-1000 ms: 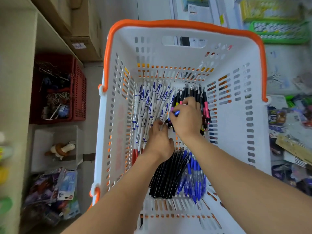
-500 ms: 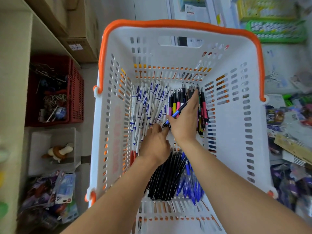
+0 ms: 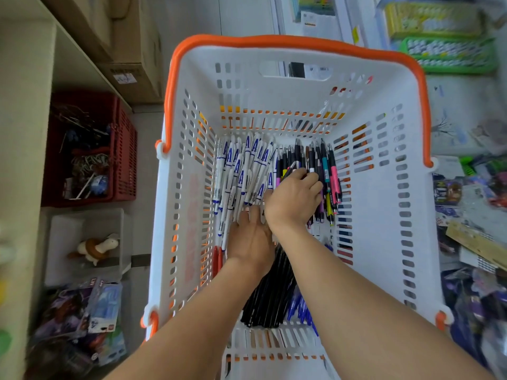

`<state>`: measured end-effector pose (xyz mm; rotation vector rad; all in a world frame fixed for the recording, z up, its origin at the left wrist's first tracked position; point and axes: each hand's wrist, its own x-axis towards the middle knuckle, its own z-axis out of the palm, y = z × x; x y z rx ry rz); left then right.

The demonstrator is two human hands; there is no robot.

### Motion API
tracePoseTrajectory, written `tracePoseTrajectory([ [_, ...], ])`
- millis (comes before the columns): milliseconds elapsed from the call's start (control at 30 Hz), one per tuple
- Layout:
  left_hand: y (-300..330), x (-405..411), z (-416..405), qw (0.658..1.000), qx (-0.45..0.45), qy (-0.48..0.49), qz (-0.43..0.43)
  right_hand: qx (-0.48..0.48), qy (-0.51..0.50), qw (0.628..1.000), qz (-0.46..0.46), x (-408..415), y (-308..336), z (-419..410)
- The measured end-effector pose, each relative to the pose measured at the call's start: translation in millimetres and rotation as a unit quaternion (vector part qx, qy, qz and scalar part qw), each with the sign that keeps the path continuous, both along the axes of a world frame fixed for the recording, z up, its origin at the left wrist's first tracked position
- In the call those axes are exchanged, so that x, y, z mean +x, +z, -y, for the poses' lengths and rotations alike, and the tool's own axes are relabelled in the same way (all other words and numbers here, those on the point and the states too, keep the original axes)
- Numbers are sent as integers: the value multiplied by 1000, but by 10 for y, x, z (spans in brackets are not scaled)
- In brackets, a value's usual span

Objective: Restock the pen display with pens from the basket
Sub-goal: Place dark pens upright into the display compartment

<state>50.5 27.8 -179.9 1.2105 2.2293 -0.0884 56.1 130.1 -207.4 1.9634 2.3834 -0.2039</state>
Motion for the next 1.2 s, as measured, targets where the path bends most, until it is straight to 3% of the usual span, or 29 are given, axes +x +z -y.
tracePoseTrajectory([
  [200, 53, 26, -10, 992, -51, -91, -66, -109, 27, 994, -6, -12, 143, -222],
  [400, 61, 71, -7, 983, -66, -145, -91, -79, 16, 997, -18, -37, 52, -111],
  [833, -53, -19, 79, 997, -18, -77, -14, -156, -16, 972, -174, 176, 183, -278],
  [967, -61, 0, 55, 996, 30, -75, 23, -148, -23, 974, -171, 213, 206, -321],
  [1100, -101, -61, 55, 971, 193, 89, 113, -146, -9, 973, -176, 240, 194, -337],
  [1200, -122, -117, -17, 928, 234, 205, 206, -145, 14, 974, -175, 262, 186, -311],
])
